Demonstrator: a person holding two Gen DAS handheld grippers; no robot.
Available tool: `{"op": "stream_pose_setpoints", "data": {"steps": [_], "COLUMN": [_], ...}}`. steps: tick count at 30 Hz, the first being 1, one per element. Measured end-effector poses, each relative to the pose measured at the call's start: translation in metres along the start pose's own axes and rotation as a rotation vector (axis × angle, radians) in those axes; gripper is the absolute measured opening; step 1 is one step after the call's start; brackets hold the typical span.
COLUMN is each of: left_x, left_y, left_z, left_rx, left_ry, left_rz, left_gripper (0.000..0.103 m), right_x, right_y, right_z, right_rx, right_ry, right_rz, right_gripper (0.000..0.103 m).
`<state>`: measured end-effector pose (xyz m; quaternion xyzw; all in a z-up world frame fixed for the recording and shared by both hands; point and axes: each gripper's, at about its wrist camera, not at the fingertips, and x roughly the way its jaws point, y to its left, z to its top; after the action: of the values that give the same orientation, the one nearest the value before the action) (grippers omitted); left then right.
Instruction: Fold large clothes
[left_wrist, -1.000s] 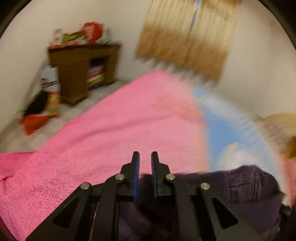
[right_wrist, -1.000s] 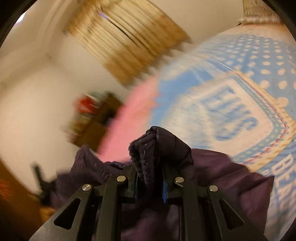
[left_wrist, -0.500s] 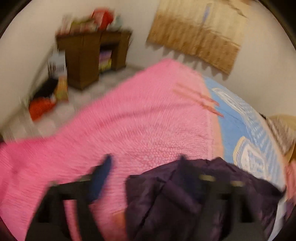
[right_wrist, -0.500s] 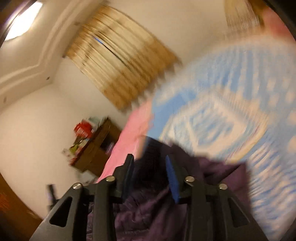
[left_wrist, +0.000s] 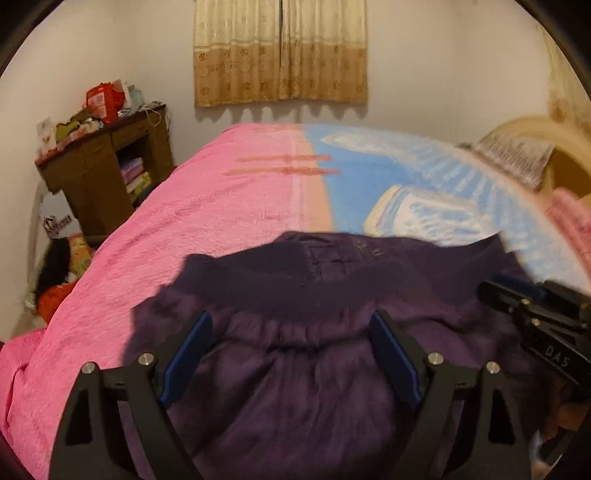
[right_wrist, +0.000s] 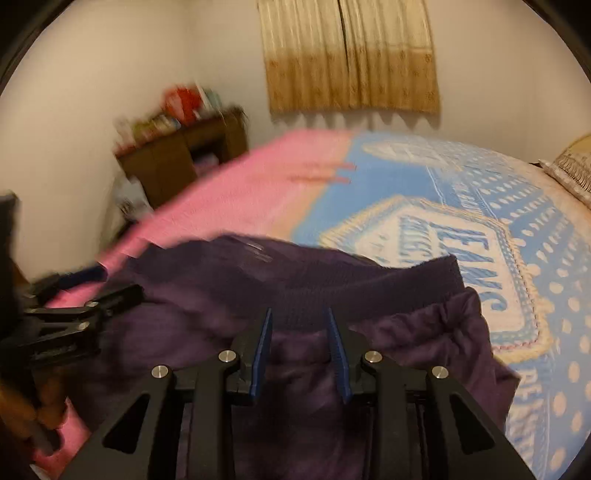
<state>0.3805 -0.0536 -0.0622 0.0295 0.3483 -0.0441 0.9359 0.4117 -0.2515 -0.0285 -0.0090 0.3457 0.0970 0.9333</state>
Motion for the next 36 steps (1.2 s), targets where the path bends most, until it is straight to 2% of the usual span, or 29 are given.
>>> {"op": "stream_pose_setpoints", "data": {"steps": [1, 2, 3, 4, 6, 7, 11, 12, 14, 15, 16, 17, 18, 20, 25, 27, 28, 30, 32, 33, 36], "left_x": [0.018, 0.035, 0.044, 0.05, 0.055, 0.056, 0.057, 0.055, 0.051, 0.052, 0.051, 0.051, 0.051, 0.051, 0.05, 0.04, 0.03, -0.005, -0.044, -0.063, -0.092], "left_y": [-0.002, -0.001, 0.003, 0.003, -0.011, -0.014, 0.003, 0.006, -0.002, -0.006, -0.007, -0.008, -0.009, -0.012, -0.016, -0.011, -0.007, 0.013, 0.037, 0.051, 0.092], "left_z": [0.001, 0.0, 0.001, 0.002, 0.001, 0.0, -0.002, -0.003, -0.01, -0.009, -0.01, -0.01, -0.01, -0.01, -0.011, -0.012, -0.013, -0.022, -0.036, -0.045, -0.067], "left_rx": [-0.006, -0.036, -0.068, -0.077, -0.018, 0.004, -0.054, -0.064, -0.073, -0.075, -0.077, -0.078, -0.078, -0.069, -0.054, -0.051, -0.057, -0.08, -0.097, -0.109, -0.19], "left_ry": [0.025, 0.057, 0.063, 0.052, 0.035, 0.027, 0.031, 0.03, 0.021, 0.017, 0.014, 0.013, 0.012, 0.016, 0.033, 0.066, 0.082, 0.057, -0.026, -0.065, -0.115], "left_rz": [0.039, 0.049, 0.042, 0.067, 0.146, 0.166, 0.085, 0.068, 0.049, 0.044, 0.042, 0.042, 0.04, 0.05, 0.077, 0.047, -0.001, -0.076, -0.069, -0.046, 0.009], "left_gripper": [0.093, 0.098, 0.098, 0.1, 0.102, 0.102, 0.101, 0.101, 0.101, 0.101, 0.101, 0.101, 0.101, 0.101, 0.101, 0.101, 0.101, 0.101, 0.102, 0.103, 0.103], "right_x": [0.014, 0.032, 0.037, 0.037, 0.039, 0.038, 0.028, 0.016, -0.017, -0.028, -0.029, -0.016, -0.004, -0.004, -0.002, -0.004, -0.006, -0.027, -0.067, -0.084, -0.102], "right_y": [-0.007, -0.022, -0.038, -0.06, -0.072, -0.07, -0.057, -0.056, -0.053, -0.05, -0.047, -0.049, -0.055, -0.068, -0.051, -0.049, -0.051, -0.054, -0.054, -0.05, -0.026], "right_z": [-0.007, -0.014, -0.019, -0.02, -0.023, -0.025, -0.024, -0.023, -0.024, -0.028, -0.032, -0.041, -0.053, -0.056, -0.053, -0.054, -0.055, -0.054, -0.063, -0.069, -0.081], "right_rx": [-0.043, -0.063, 0.025, 0.15, 0.225, 0.224, 0.194, 0.2, 0.196, 0.175, 0.146, 0.107, 0.101, 0.173, 0.093, 0.083, 0.083, 0.112, 0.151, 0.154, 0.13], "right_ry": [0.02, 0.039, 0.035, 0.015, 0.002, 0.002, 0.012, -0.012, -0.116, -0.139, -0.116, -0.05, -0.028, -0.06, -0.057, -0.053, -0.042, -0.036, -0.148, -0.19, -0.18], "right_rz": [-0.061, -0.082, -0.002, 0.079, 0.127, 0.124, 0.087, 0.064, 0.032, -0.014, -0.08, -0.167, -0.149, -0.101, -0.186, -0.187, -0.178, -0.188, -0.211, -0.186, -0.122], "right_gripper": [0.029, 0.029, 0.029, 0.028, 0.027, 0.027, 0.027, 0.027, 0.03, 0.03, 0.03, 0.03, 0.03, 0.03, 0.033, 0.035, 0.035, 0.035, 0.035, 0.035, 0.035]}}
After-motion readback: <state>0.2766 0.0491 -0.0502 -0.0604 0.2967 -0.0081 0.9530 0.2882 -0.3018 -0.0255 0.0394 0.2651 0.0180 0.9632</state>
